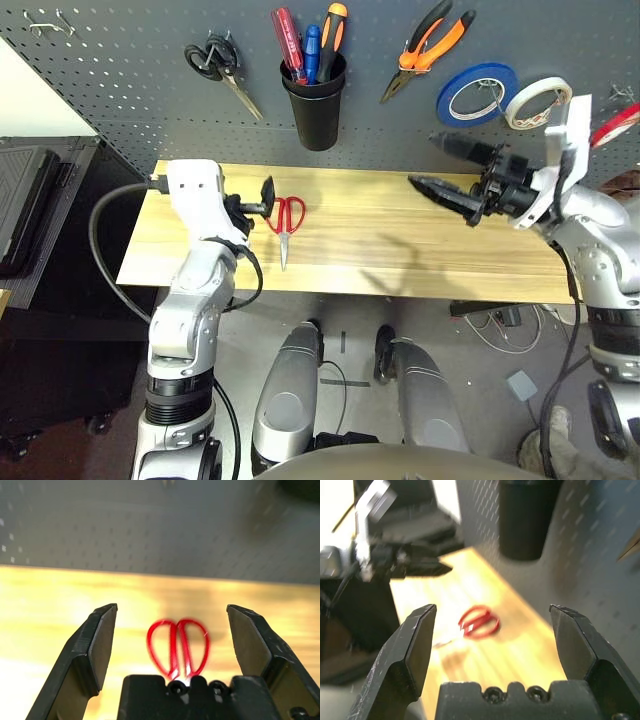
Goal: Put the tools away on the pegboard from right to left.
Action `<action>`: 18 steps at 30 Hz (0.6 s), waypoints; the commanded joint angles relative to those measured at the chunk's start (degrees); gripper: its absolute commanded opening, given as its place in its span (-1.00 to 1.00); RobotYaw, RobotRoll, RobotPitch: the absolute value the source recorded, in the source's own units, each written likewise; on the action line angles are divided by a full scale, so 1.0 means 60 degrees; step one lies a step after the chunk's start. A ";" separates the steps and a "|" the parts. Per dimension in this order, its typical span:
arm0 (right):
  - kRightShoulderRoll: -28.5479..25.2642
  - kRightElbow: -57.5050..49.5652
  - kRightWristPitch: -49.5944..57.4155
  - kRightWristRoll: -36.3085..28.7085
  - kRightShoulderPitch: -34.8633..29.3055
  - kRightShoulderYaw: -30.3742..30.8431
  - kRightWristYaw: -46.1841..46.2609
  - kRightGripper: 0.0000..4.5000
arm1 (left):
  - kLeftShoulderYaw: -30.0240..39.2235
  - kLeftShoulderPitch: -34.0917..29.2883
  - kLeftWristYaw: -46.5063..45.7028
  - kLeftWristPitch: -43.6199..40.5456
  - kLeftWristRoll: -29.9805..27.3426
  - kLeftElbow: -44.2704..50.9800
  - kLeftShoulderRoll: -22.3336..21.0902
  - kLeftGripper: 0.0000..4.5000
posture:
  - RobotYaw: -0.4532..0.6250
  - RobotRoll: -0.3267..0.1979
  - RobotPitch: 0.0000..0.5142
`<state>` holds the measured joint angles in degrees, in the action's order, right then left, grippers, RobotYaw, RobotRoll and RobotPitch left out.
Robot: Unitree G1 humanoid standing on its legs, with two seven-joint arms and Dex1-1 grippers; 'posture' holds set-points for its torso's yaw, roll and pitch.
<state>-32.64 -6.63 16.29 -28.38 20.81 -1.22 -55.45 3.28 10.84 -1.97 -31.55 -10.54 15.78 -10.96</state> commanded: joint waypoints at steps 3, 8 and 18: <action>-0.0032 0.0317 0.0274 0.1088 -0.0207 0.0782 0.0392 1.00 | -0.0129 0.0242 -0.0246 0.0867 0.0790 -0.1713 0.0283 0.99 | 0.31 0.25 0.18; 0.0325 0.0502 0.0406 0.1405 -0.0336 0.1071 0.0736 1.00 | -0.0195 0.0663 -0.0222 0.1417 0.1230 -0.3183 0.0338 0.99 | 0.30 0.25 0.21; 0.0810 0.1454 -0.0686 0.2548 -0.0423 0.1892 0.0768 1.00 | 0.0127 0.1838 -0.0377 0.2385 0.1410 -0.6124 0.0427 0.99 | 0.28 0.25 0.28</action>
<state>-27.96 0.79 13.15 -14.37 19.16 9.04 -51.05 3.63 21.82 -3.83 -18.46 -2.93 -17.86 -8.95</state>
